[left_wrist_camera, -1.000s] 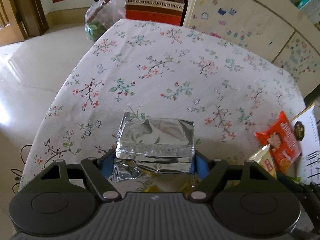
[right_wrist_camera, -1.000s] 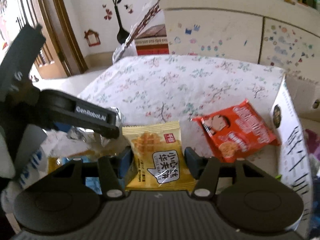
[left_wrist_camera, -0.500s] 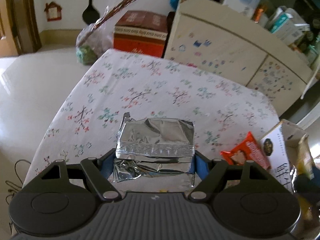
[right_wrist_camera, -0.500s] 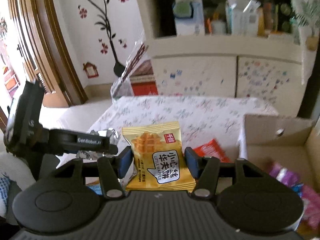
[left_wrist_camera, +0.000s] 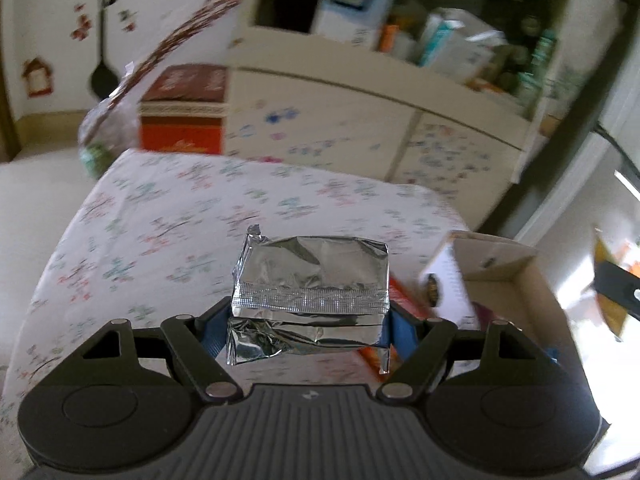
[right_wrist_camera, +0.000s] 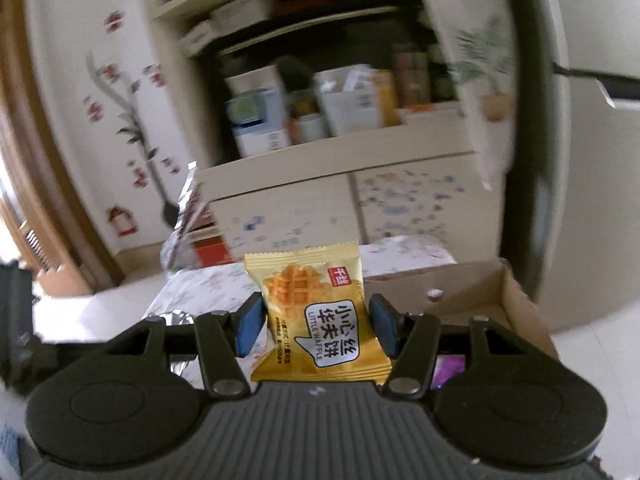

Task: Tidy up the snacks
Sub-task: 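Carry both packets into the cardboard box and open both grippers, then withdraw both grippers from the box toward the red and green bags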

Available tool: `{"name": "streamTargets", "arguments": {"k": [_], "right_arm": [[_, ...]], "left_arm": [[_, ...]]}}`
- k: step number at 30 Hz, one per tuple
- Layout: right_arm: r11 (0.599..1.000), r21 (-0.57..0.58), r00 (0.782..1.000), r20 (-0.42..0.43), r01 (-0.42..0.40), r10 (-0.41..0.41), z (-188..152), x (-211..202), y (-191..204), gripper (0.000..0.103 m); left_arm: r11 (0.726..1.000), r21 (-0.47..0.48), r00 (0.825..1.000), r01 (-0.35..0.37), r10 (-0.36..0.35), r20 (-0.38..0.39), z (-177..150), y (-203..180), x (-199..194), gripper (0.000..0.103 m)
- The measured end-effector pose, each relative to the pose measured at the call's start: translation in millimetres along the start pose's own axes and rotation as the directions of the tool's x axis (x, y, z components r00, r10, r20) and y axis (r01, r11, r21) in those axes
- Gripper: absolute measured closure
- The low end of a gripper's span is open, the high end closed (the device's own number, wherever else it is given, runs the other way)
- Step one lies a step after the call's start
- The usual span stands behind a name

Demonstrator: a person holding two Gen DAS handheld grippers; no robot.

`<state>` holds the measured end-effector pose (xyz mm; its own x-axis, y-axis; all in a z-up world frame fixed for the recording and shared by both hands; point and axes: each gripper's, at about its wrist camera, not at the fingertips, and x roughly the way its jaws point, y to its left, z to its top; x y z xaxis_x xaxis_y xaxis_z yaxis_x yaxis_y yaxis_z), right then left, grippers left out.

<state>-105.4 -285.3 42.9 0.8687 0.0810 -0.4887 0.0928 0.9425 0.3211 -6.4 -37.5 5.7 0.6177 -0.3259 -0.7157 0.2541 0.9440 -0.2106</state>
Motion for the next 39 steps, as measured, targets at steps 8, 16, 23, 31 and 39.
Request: {"name": "streamTargets", "arguments": {"k": [8, 16, 23, 31, 39], "right_arm": [[0.99, 0.102, 0.995, -0.003, 0.095, -0.095, 2.8, -2.6, -30.9, 0.045], [0.963, 0.22, 0.988, -0.031, 0.156, -0.153, 1.4, -5.6, -60.7, 0.045], [0.941, 0.271, 0.979, -0.039, 0.203, -0.2, 0.9, -10.0, -79.9, 0.045], [0.924, 0.306, 0.973, -0.058, 0.229, -0.222, -0.5, -11.0, -89.5, 0.038], [0.926, 0.309, 0.976, -0.063, 0.216, -0.207, -0.9, -8.2, -86.9, 0.028]], "left_arm": [[0.979, 0.088, 0.983, 0.183, -0.184, 0.001, -9.3, -53.2, 5.0, 0.021], [0.941, 0.129, 0.949, 0.314, -0.313, -0.029, -21.2, -90.0, 12.2, 0.021], [0.908, 0.165, 0.922, 0.386, -0.381, -0.065, -34.3, -118.3, 17.3, 0.021], [0.865, 0.223, 0.892, 0.45, -0.428, -0.143, -52.8, -144.3, 22.9, 0.006], [0.884, 0.198, 0.905, 0.424, -0.414, -0.095, -41.1, -131.0, 14.3, 0.005]]}}
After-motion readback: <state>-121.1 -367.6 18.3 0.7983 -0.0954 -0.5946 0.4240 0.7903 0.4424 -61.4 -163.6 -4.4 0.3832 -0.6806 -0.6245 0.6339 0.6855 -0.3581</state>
